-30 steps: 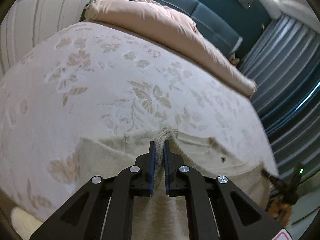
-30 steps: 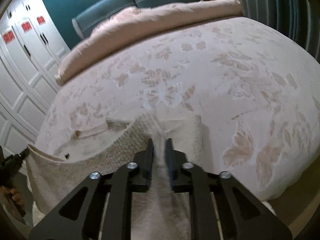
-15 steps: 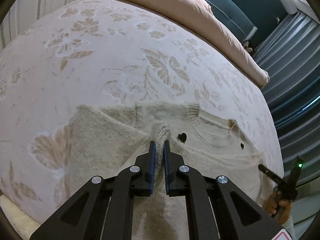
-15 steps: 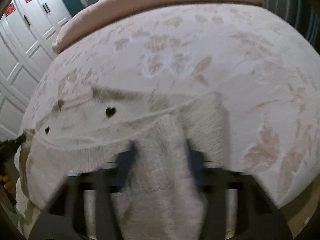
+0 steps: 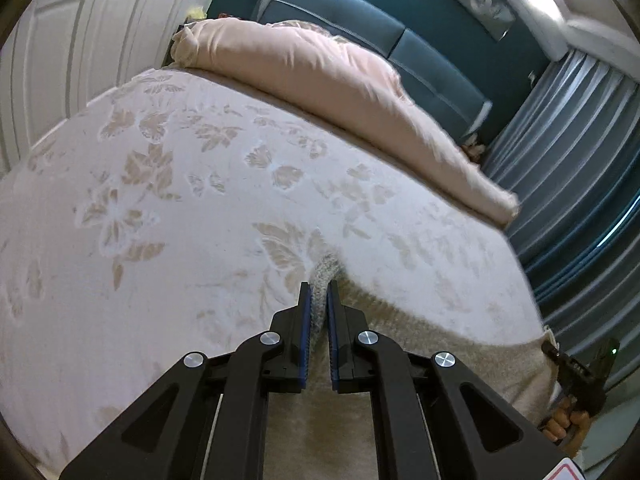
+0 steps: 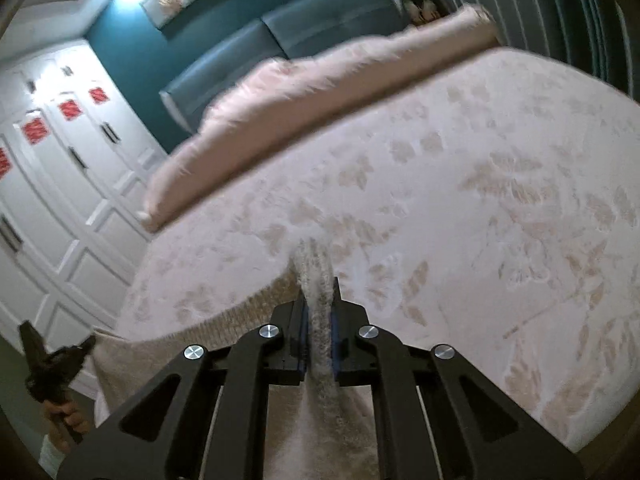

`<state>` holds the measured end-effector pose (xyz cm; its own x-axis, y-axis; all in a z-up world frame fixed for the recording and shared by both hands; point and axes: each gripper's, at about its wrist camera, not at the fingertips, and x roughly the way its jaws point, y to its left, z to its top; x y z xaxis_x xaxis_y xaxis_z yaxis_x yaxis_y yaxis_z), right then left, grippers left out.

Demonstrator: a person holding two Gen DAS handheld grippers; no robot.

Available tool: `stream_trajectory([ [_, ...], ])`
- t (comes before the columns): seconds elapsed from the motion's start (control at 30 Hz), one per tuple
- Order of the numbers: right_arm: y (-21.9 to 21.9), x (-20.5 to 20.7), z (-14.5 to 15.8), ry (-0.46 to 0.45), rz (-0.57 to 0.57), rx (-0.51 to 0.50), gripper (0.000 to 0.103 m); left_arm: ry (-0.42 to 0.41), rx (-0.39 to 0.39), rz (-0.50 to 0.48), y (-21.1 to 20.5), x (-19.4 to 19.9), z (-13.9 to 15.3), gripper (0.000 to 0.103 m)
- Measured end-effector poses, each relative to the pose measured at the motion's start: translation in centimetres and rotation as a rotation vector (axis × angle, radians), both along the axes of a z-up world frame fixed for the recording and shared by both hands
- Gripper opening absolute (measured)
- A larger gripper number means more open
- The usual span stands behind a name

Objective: Fold small clothes

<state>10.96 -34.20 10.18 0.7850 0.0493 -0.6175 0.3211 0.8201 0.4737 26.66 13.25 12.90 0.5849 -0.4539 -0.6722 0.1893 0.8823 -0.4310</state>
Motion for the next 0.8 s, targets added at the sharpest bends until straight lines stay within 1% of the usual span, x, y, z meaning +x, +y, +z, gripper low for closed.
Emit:
stream_trajectory([
  [0.03, -0.2, 0.8, -1.7, 0.041, -0.006, 0.008, 0.007, 0.018, 0.019, -0.001, -0.2, 0.5, -1.0, 0.005],
  [0.1, -0.4, 2.5, -6.3, 0.167, -0.015, 0.018, 0.008, 0.132, 0.055, 0.000, -0.7, 1.8, -5.5, 0.005],
  [0.13, -0.5, 3.2, -8.2, 0.224, -0.012, 0.028, 0.008, 0.175, 0.065, 0.000, -0.7, 2.2, -7.2, 0.005],
  [0.17, -0.5, 3.6, -10.3, 0.287, -0.019, 0.031, 0.008, 0.223, 0.083, 0.012, -0.6, 2.4, -9.5, 0.005],
  [0.2, -0.4, 3.5, -11.3, 0.298, -0.018, 0.034, 0.009, 0.243, 0.087, 0.019, -0.5, 2.4, -10.8, 0.006],
  [0.23, -0.3, 3.4, -11.1, 0.279, -0.015, 0.020, 0.010, 0.228, 0.082, 0.027, -0.4, 2.1, -11.2, 0.007],
  [0.3, -0.1, 3.2, -9.9, 0.269, -0.016, -0.002, 0.014, 0.207, 0.069, 0.045, -0.2, 1.8, -10.8, 0.011],
  [0.33, -0.1, 3.1, -9.3, 0.264, -0.024, -0.021, 0.017, 0.206, 0.066, 0.051, -0.1, 1.8, -10.5, 0.015],
  [0.4, 0.6, 2.2, -7.1, 0.234, -0.069, -0.095, 0.017, 0.193, 0.081, 0.063, 0.0, 1.4, -9.0, 0.015],
  [0.43, 1.2, 1.2, -5.6, 0.189, -0.083, -0.120, 0.019, 0.173, 0.103, 0.077, -0.1, 1.0, -8.1, 0.014],
  [0.5, 2.5, 0.3, -4.0, 0.140, -0.052, -0.115, 0.020, 0.095, 0.139, 0.088, -0.4, -0.9, -5.3, 0.014],
  [0.53, 4.0, -0.3, -3.4, 0.123, -0.010, -0.108, 0.020, 0.074, 0.145, 0.086, -0.6, -1.7, -4.4, 0.020],
  [0.57, 5.8, -0.4, -3.1, 0.115, 0.036, -0.101, 0.020, 0.045, 0.136, 0.063, -1.2, -3.2, -3.0, 0.025],
  [0.6, 7.7, -0.7, -3.1, 0.119, 0.092, -0.090, 0.020, 0.027, 0.113, 0.033, -1.9, -4.4, -2.2, 0.027],
  [0.63, 10.2, -1.0, -3.4, 0.128, 0.162, -0.070, 0.020, 0.013, 0.078, -0.023, -2.9, -6.0, -1.4, 0.031],
  [0.67, 12.3, -1.3, -3.7, 0.137, 0.217, -0.057, 0.020, 0.010, 0.060, -0.089, -4.4, -7.8, -1.0, 0.036],
  [0.7, 14.5, -1.7, -4.1, 0.146, 0.268, -0.050, 0.020, 0.010, 0.069, -0.151, -5.9, -9.5, -1.0, 0.040],
  [0.73, 17.3, -2.2, -4.7, 0.159, 0.335, -0.054, 0.020, 0.012, 0.088, -0.186, -7.1, -10.5, -1.1, 0.048],
  [0.8, 20.4, -3.1, -5.1, 0.169, 0.379, -0.110, 0.020, 0.012, 0.153, -0.251, -9.5, -13.2, -2.0, 0.048],
])
